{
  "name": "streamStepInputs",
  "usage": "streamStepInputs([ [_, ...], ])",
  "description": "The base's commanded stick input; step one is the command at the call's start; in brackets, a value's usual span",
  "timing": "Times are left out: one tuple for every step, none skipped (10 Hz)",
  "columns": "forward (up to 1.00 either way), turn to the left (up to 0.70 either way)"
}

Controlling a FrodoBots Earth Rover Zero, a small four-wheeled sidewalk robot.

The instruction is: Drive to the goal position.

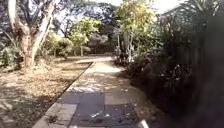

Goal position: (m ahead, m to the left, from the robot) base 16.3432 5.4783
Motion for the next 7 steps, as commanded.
streamStepInputs([
  [0.50,0.00],
  [0.50,0.00],
  [0.50,0.00],
  [0.50,0.00],
  [0.50,0.00],
  [0.50,0.00],
  [0.50,0.00],
])
